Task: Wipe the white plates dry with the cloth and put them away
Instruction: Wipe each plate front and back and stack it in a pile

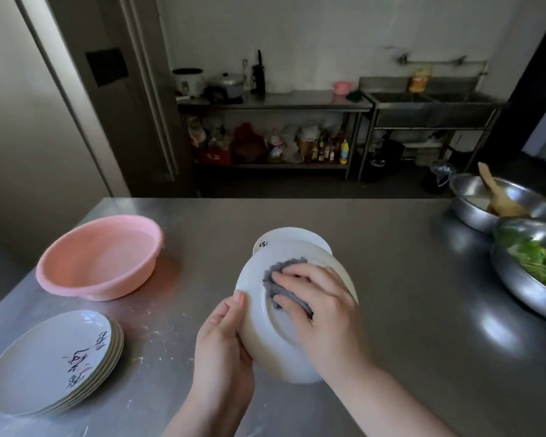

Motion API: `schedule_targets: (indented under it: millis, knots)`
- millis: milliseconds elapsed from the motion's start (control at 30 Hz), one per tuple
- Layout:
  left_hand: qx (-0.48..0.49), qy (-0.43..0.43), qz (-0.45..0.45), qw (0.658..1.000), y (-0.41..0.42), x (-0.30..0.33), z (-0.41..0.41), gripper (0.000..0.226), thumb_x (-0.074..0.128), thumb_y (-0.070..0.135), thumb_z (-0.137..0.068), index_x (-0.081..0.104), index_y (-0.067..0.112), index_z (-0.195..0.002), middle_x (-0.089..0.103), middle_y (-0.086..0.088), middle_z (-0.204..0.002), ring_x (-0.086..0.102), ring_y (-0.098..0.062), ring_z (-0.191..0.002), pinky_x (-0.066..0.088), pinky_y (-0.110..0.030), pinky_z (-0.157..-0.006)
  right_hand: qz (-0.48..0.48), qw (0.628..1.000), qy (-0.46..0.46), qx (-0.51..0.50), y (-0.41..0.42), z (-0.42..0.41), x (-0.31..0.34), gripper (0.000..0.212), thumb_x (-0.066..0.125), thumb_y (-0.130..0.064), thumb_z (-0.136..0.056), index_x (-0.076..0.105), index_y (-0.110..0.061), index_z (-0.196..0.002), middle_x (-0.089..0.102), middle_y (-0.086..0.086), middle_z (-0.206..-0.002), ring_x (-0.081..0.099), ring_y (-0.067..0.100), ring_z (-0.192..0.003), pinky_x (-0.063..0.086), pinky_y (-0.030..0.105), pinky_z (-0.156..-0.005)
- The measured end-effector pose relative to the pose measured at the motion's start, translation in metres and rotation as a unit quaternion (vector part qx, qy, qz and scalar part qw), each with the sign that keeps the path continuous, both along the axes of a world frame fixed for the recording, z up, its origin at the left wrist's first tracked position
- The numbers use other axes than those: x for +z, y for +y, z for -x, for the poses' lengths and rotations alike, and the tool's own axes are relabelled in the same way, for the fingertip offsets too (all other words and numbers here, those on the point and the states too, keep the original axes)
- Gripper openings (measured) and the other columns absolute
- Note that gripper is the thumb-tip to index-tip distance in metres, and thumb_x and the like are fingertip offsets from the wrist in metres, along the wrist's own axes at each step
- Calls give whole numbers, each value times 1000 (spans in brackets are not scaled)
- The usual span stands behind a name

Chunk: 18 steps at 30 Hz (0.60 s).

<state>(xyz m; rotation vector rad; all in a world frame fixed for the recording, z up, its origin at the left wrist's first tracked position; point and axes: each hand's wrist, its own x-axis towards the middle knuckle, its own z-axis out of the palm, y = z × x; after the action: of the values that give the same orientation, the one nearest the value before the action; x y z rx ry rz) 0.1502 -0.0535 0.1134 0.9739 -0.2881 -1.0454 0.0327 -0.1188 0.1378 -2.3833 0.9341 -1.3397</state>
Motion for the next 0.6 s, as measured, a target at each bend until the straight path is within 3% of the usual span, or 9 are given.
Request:
schedule_targets:
  millis: [67,200,333,433,600]
  knots:
    - [-4,-3,15,1000,-2,8,-5,41,55,28,-91,62,-9,-108,69,-28,-106,67,-31,-89,50,-40,-78,37,998,17,56,6,2,-6,28,68,-10,-79,73,-21,-104,63,-12,-105,57,14,-88,46,21,-81]
    - [1,-60,21,998,-4,24,-13,24,61,29,-82,67,7,-83,68,-18,-78,65,-24,-65,52,-29,-53,61,994,14,86,8,17,-14,30,73,-6,-76,75,-21,-102,63,-12,-105,57,13,-86,50,27,-73]
    - [-1,-157,42,987,0,27,-2,20,71,27,-80,70,8,-77,69,-19,-76,60,-21,-64,49,-26,-56,48,994,-89,35,2,10,17,25,71,-13,-80,75,-20,-104,64,-14,-104,60,8,-93,47,16,-82]
    - [16,-213,66,975,1,29,2,24,64,30,-79,73,9,-79,68,-13,-71,58,-16,-61,47,-19,-53,65,996,-50,39,-7,-1,43,20,72,-15,-80,76,-19,-99,65,-10,-99,56,8,-90,45,17,-83]
    - [50,-232,88,967,-1,41,-7,19,62,29,-79,71,13,-72,65,-4,-64,54,-10,-54,42,-14,-47,-84,990,-107,-39,-37,8,58,20,73,-7,-80,77,-21,-94,66,-14,-94,61,10,-94,42,11,-82]
